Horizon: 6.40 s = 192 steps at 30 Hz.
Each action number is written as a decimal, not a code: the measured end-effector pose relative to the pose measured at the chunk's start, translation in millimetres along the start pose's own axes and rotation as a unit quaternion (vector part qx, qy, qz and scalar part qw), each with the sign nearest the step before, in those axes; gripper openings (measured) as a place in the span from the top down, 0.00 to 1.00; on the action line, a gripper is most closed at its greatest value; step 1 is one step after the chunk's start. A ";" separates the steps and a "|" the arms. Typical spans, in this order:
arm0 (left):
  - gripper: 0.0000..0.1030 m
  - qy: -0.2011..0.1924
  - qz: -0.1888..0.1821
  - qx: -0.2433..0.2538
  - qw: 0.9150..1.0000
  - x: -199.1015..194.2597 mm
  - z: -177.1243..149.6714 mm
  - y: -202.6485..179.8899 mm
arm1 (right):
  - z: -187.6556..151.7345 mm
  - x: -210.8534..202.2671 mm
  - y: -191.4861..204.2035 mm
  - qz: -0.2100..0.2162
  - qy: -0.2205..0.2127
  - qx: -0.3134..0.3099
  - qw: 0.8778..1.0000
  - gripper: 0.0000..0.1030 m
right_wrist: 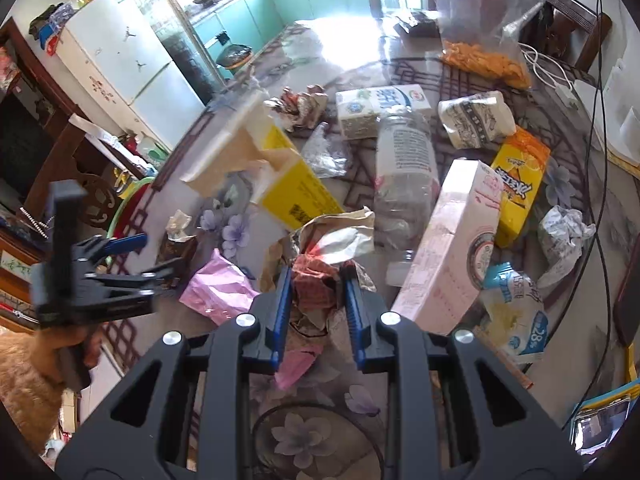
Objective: Collect trash
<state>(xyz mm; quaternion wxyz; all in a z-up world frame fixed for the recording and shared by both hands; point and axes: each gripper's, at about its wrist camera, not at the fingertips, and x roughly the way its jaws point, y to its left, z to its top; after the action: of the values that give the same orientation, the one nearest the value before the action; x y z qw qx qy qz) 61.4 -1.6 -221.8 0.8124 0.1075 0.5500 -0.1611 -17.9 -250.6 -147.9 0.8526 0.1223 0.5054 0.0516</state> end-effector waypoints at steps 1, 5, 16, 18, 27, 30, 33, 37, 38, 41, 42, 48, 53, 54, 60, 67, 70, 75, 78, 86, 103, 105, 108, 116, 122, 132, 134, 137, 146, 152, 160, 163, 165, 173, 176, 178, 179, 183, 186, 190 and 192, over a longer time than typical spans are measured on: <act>0.32 0.003 -0.005 -0.017 1.000 4.9 -0.2 4.8 | -1.1 -2.9 1.3 0.003 -0.002 0.000 1.000 0.76; 0.57 0.014 -0.027 -0.067 0.997 13.3 0.1 21.9 | -3.6 -17.9 11.1 0.020 -0.013 0.000 1.000 0.76; 0.60 -0.095 -0.029 -0.159 0.982 -81.8 -20.8 100.4 | 14.9 -43.8 102.9 0.095 -0.049 -0.058 0.993 0.75; 0.60 -0.113 -0.014 -0.178 0.977 -98.1 -24.5 127.4 | 20.4 -40.2 123.8 0.101 -0.053 -0.071 0.991 0.75; 0.60 -0.123 0.042 -0.231 0.964 -105.4 -33.0 245.0 | 51.5 38.1 234.2 0.137 -0.011 -0.101 0.985 0.75; 0.60 -0.113 0.041 -0.241 0.963 -89.8 -36.5 272.0 | 60.4 69.3 262.4 0.141 0.004 -0.114 0.984 0.75; 0.60 -0.097 0.032 -0.250 0.963 -69.3 -38.4 291.0 | 66.6 98.7 288.1 0.149 0.019 -0.119 0.981 0.75; 0.60 -0.082 0.020 -0.256 0.963 -50.9 -42.2 309.9 | 74.7 133.3 315.6 0.146 0.036 -0.120 0.981 0.75; 0.60 -0.079 0.017 -0.257 0.963 -47.4 -42.9 314.0 | 75.7 137.6 318.5 0.145 0.039 -0.119 0.982 0.75; 0.60 -0.074 0.012 -0.260 0.963 -41.0 -44.0 323.9 | 77.2 146.6 328.9 0.140 0.043 -0.119 0.982 0.74; 0.60 -0.072 0.012 -0.260 0.963 -39.5 -44.0 327.2 | 78.1 148.7 331.3 0.140 0.044 -0.119 0.982 0.74; 0.59 -0.072 0.010 -0.256 0.964 -36.4 -40.2 338.2 | 81.6 156.7 343.1 0.132 0.041 -0.122 0.983 0.70; 0.36 -0.074 0.015 -0.246 0.966 -37.3 -36.1 336.5 | 81.3 151.3 341.6 0.110 0.019 -0.120 0.986 0.40; 0.35 -0.076 0.012 -0.245 0.966 -38.3 -36.0 336.0 | 80.4 148.2 339.7 0.109 0.018 -0.119 0.987 0.40; 0.35 -0.080 -0.013 -0.224 0.971 -40.3 -31.6 318.0 | 68.5 114.7 312.0 0.085 0.006 -0.114 0.990 0.38; 0.35 -0.083 -0.049 -0.187 0.978 -42.3 -17.2 270.0 | 39.4 63.0 245.5 0.020 -0.018 -0.080 0.996 0.32; 0.34 -0.093 -0.064 -0.160 0.981 -47.1 -10.6 240.3 | 27.3 40.9 211.6 -0.016 -0.039 -0.052 0.998 0.30; 0.31 -0.109 -0.085 -0.097 0.986 -56.5 -5.1 187.4 | 7.0 8.1 140.4 -0.085 -0.075 0.002 0.994 0.29; 0.27 -0.126 -0.102 -0.057 0.985 -65.8 -2.3 152.4 | -1.7 -1.9 90.7 -0.116 -0.079 0.029 0.990 0.27; 0.17 -0.135 -0.155 0.047 0.978 -77.2 -2.6 69.4 | 18.2 15.7 47.1 -0.112 -0.088 -0.097 0.985 0.15; 0.12 -0.058 -0.161 0.211 0.963 -46.0 -4.7 -45.2 | 32.6 20.6 -2.0 0.003 -0.047 -0.089 0.995 0.70; 0.12 -0.037 -0.164 0.248 0.954 -34.5 -5.5 -59.3 | 30.3 3.0 -14.6 0.020 -0.061 -0.064 0.996 0.70; 0.12 -0.003 -0.162 0.300 0.940 -15.1 -5.9 -79.1 | 23.3 -20.8 -28.4 0.034 -0.078 -0.041 0.996 0.70; 0.12 0.042 -0.171 0.339 0.924 11.5 0.1 -107.1 | 4.4 -40.3 -56.5 0.049 -0.077 0.002 0.996 0.70; 0.13 0.063 -0.166 0.314 0.933 24.8 9.5 -99.7 | -1.0 -43.9 -62.4 0.065 -0.072 0.015 0.995 0.70; 0.76 0.019 -0.135 0.240 0.961 13.7 4.9 -78.4 | 13.3 -52.9 -35.1 0.048 -0.079 0.001 0.996 0.70; 0.81 0.008 -0.125 0.205 0.971 8.1 2.9 -67.9 | 17.2 -55.4 -25.4 0.043 -0.083 -0.005 0.996 0.70; 0.85 -0.021 -0.115 0.154 0.981 -9.8 6.4 -49.7 | 21.7 -58.0 -13.9 0.038 -0.086 -0.014 0.995 0.70; 0.86 -0.137 -0.113 0.007 0.984 -107.1 18.4 5.3 | 35.4 -62.2 26.0 0.032 -0.099 -0.041 0.994 0.70; 0.86 -0.162 -0.106 -0.037 0.980 -128.0 29.3 25.5 | 44.5 -59.9 52.8 0.037 -0.105 -0.048 0.993 0.70; 0.86 -0.171 -0.099 -0.096 0.976 -134.0 21.8 70.7 | 47.8 -53.5 99.9 0.035 -0.106 -0.078 0.991 0.70; 0.86 -0.176 -0.093 -0.104 0.975 -137.3 16.6 85.8 | 47.8 -48.7 115.9 0.033 -0.103 -0.088 0.990 0.70; 0.86 -0.177 -0.091 -0.114 0.973 -139.2 12.3 98.6 | 48.7 -44.7 127.0 0.033 -0.101 -0.091 0.990 0.70; 0.86 -0.171 -0.080 -0.146 0.971 -138.5 -3.3 153.0 | 50.9 -28.3 169.5 0.025 -0.094 -0.104 0.990 0.70; 0.86 -0.167 -0.078 -0.155 0.971 -135.8 -7.6 170.7 | 50.2 -23.1 183.7 0.022 -0.092 -0.105 0.990 0.70; 0.86 -0.163 -0.076 -0.159 0.971 -133.0 -9.7 183.2 | 51.1 -18.8 193.1 0.020 -0.090 -0.104 0.990 0.70; 0.86 -0.162 -0.075 -0.160 0.971 -131.8 -10.2 187.8 | 51.3 -17.3 196.0 0.020 -0.090 -0.104 0.990 0.70; 0.86 -0.157 -0.074 -0.165 0.971 -127.8 -11.9 207.3 | 52.9 -9.1 210.6 0.015 -0.088 -0.102 0.991 0.70; 0.86 -0.154 -0.073 -0.167 0.971 -124.4 -12.8 219.8 | 54.2 -1.1 221.7 0.012 -0.084 -0.103 0.991 0.70; 0.86 -0.146 -0.067 -0.172 0.972 -115.9 -15.1 236.6 | 56.7 14.3 234.2 0.008 -0.074 -0.107 0.991 0.70; 0.86 -0.140 -0.060 -0.175 0.973 -109.9 -17.3 245.1 | 58.2 23.1 240.8 0.008 -0.070 -0.112 0.991 0.70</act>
<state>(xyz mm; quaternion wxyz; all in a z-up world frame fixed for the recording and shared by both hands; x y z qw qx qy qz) 102.0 247.0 -126.8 0.8762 -0.0933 0.4563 -0.1239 52.7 -22.5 -78.0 0.8939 0.0328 0.4343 0.1058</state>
